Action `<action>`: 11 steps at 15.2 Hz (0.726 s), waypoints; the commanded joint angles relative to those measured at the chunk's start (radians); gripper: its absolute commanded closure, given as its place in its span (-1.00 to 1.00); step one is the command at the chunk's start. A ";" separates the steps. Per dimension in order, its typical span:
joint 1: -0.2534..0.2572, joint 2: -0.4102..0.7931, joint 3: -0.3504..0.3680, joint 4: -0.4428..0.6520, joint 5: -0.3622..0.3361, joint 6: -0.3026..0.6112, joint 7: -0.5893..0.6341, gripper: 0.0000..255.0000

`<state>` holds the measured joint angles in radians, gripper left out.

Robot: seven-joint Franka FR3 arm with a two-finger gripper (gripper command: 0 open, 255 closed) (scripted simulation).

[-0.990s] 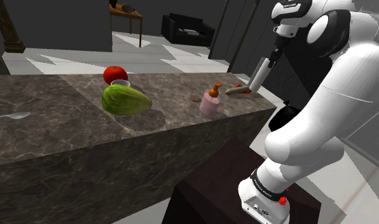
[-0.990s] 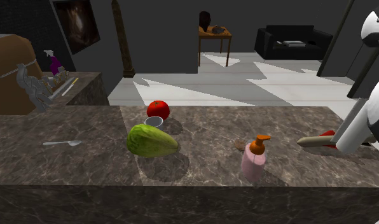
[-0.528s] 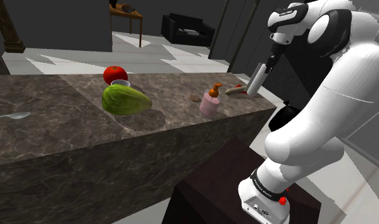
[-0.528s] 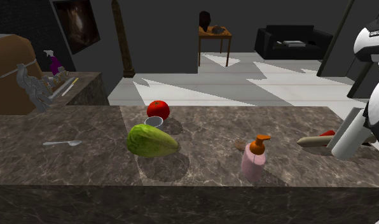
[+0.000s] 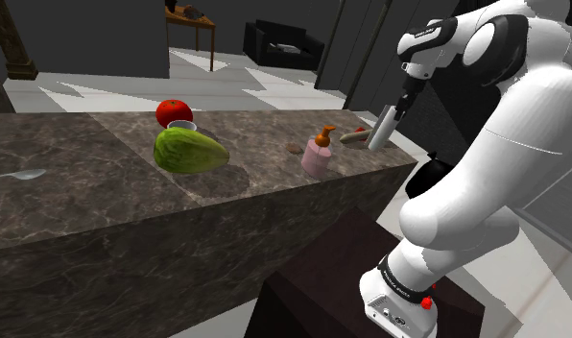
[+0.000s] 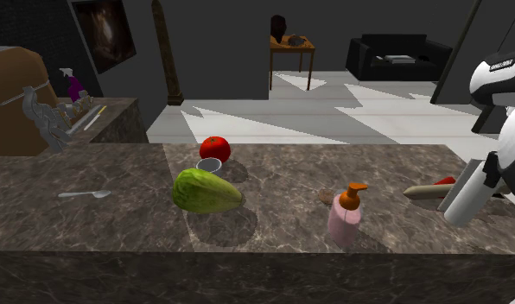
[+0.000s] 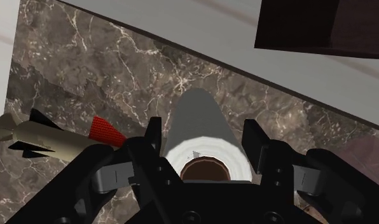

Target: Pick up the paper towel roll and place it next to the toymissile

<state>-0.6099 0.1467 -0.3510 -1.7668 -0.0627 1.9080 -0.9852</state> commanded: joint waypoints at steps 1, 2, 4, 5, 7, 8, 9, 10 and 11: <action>-0.001 0.005 0.000 -0.022 0.001 0.027 0.000 1.00; -0.001 0.008 0.000 -0.032 0.002 0.040 0.001 1.00; -0.002 0.014 0.000 -0.051 0.004 0.065 0.002 1.00; -0.002 0.017 0.000 -0.061 0.004 0.078 0.002 1.00; -0.003 0.024 0.001 -0.079 0.006 0.103 0.003 1.00; -0.003 0.028 0.001 -0.088 0.008 0.115 0.003 1.00; -0.003 0.033 0.001 -0.096 0.009 0.128 0.003 1.00; -0.004 0.036 0.001 -0.104 0.010 0.138 0.003 1.00; -0.004 0.036 0.001 -0.103 0.010 0.138 0.003 1.00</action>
<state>-0.6143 0.1811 -0.3503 -1.8670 -0.0534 2.0411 -0.9837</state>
